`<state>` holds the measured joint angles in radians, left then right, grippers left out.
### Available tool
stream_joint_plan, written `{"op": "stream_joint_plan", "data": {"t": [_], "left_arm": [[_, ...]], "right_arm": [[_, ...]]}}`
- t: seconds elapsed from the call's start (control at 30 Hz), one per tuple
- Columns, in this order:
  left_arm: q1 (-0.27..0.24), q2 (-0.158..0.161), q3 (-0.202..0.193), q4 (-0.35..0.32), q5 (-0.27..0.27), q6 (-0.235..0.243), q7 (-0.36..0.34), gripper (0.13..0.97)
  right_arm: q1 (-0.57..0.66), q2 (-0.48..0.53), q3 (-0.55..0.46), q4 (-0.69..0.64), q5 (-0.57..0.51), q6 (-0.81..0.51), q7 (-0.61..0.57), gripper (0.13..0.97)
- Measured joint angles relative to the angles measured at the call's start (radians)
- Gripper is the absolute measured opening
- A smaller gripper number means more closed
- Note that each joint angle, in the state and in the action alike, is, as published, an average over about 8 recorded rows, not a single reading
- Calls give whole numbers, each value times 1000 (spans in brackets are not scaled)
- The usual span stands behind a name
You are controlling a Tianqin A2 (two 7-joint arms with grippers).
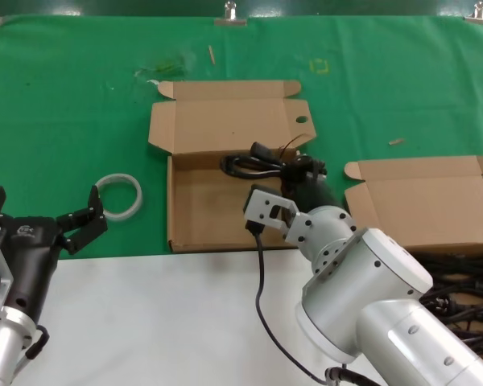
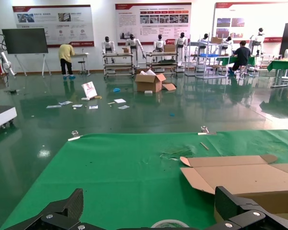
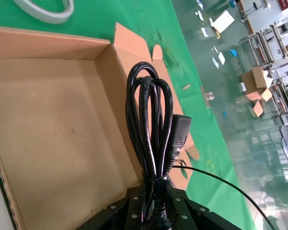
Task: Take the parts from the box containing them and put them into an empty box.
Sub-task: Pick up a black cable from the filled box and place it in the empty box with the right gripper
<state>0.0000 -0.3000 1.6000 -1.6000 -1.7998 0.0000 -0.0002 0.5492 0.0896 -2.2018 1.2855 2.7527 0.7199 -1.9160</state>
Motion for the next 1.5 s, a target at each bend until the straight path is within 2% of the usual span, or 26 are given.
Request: {"op": "stream_joint_plan", "data": {"t": [0.57,1.5], "left_arm": [[0,0,0,0,0,0,0,965],[0,0,0,0,0,0,0,965]], "right_arm": [[49,3,-77,-100,0,-73,77,202],[94,5,-163,-172,0,-130,223,202]]}}
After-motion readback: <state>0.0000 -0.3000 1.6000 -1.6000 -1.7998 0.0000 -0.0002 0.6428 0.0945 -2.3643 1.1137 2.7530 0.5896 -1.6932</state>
